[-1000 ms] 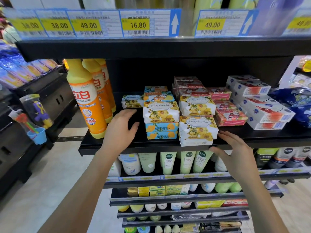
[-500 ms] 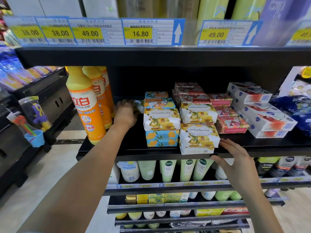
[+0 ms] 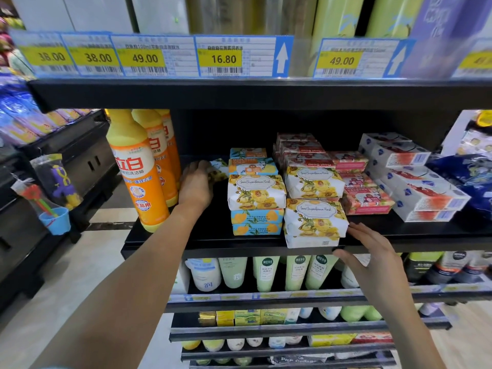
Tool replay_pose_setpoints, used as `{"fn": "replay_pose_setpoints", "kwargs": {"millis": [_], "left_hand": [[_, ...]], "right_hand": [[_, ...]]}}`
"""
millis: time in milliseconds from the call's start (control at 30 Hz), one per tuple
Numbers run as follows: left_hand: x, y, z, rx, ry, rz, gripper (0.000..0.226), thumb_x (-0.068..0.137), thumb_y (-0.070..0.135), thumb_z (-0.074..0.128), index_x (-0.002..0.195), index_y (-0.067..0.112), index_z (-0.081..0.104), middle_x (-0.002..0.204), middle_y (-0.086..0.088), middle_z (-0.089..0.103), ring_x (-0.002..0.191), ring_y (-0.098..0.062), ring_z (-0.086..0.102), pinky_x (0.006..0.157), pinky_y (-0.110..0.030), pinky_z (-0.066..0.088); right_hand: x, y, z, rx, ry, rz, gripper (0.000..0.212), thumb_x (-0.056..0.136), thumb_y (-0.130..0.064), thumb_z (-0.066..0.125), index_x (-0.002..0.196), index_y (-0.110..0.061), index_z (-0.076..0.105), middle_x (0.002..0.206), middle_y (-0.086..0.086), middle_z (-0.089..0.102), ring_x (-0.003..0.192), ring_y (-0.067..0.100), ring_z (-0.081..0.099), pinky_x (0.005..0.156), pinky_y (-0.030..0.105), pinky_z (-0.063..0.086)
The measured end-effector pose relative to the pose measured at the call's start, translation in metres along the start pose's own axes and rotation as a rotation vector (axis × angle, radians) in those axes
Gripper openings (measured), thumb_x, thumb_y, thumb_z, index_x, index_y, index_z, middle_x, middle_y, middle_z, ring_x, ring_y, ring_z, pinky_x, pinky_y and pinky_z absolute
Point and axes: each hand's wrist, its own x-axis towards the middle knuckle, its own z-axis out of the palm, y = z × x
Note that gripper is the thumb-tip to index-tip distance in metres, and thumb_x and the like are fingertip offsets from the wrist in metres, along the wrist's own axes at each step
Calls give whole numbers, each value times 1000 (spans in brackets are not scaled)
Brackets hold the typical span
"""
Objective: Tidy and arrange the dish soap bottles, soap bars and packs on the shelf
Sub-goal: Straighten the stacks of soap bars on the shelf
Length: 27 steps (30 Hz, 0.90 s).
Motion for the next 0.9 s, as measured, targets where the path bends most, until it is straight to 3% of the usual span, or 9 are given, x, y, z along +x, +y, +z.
{"fn": "replay_pose_setpoints", "kwargs": {"millis": [233, 467, 700, 900], "left_hand": [[-9, 4, 1, -6, 88, -24, 51, 91, 22, 74, 136, 4, 58, 139, -23, 46, 129, -43, 41, 101, -47, 43], [-36, 10, -1, -88, 142, -58, 52, 88, 24, 77, 131, 6, 55, 125, -23, 60, 115, -42, 58, 87, -45, 48], [-94, 19, -8, -108, 211, -92, 63, 89, 31, 76, 141, 6, 51, 131, -17, 59, 120, -36, 57, 86, -44, 51], [-155, 19, -24, -194, 240, -128, 71, 83, 35, 83, 144, 9, 55, 137, -9, 59, 125, -29, 54, 97, -43, 49]], "right_hand": [[0, 0, 1, -13, -3, 0, 56, 83, -26, 82, 133, -8, 66, 140, 6, 62, 139, 25, 49, 114, 49, 40], [-1, 0, 2, -16, -2, 14, 55, 83, -25, 82, 133, -8, 67, 141, 7, 61, 138, 28, 49, 113, 50, 39], [-3, 0, 4, 5, 18, 1, 55, 82, -20, 83, 131, -3, 66, 141, 12, 61, 138, 35, 50, 114, 59, 39], [-3, -2, 3, 12, 19, 1, 54, 84, -21, 82, 133, -4, 65, 142, 11, 60, 139, 33, 48, 115, 56, 39]]}}
